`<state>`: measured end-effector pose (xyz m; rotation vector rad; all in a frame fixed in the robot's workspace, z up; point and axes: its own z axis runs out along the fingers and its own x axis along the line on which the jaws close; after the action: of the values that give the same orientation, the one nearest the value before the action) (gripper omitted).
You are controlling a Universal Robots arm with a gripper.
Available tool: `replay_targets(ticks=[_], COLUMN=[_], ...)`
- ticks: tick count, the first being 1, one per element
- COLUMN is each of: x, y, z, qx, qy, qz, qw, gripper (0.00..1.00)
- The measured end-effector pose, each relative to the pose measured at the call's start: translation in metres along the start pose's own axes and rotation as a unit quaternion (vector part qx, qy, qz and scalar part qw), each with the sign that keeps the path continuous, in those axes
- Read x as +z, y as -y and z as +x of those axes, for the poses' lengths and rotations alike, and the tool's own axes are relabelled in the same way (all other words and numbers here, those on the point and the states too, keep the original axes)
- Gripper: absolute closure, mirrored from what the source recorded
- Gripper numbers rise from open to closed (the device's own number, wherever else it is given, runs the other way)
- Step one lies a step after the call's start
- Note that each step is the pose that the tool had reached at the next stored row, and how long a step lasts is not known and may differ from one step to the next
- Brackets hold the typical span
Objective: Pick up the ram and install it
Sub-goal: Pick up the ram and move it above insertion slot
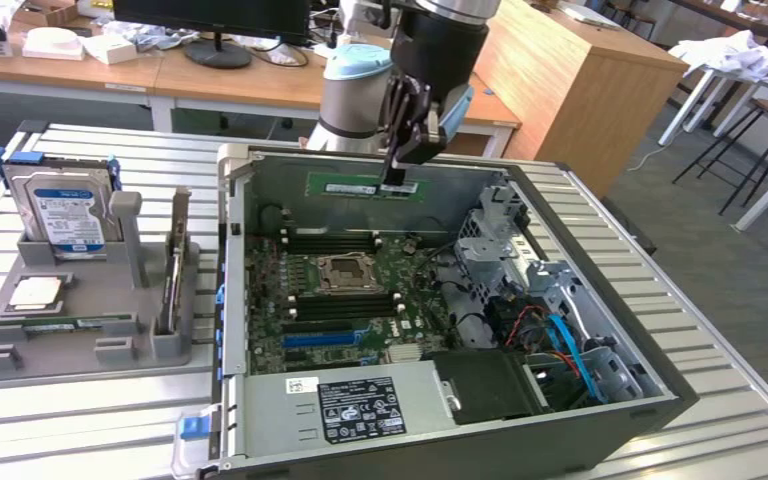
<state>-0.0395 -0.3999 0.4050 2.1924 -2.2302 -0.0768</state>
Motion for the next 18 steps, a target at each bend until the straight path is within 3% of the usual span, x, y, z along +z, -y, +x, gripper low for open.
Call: replay_targets(ticks=[18], x=[0.0175], y=[0.0008], z=[0.0], qx=[0.0], qy=[0.0], qz=[0.0001], qw=[1.0], gripper=[0.89])
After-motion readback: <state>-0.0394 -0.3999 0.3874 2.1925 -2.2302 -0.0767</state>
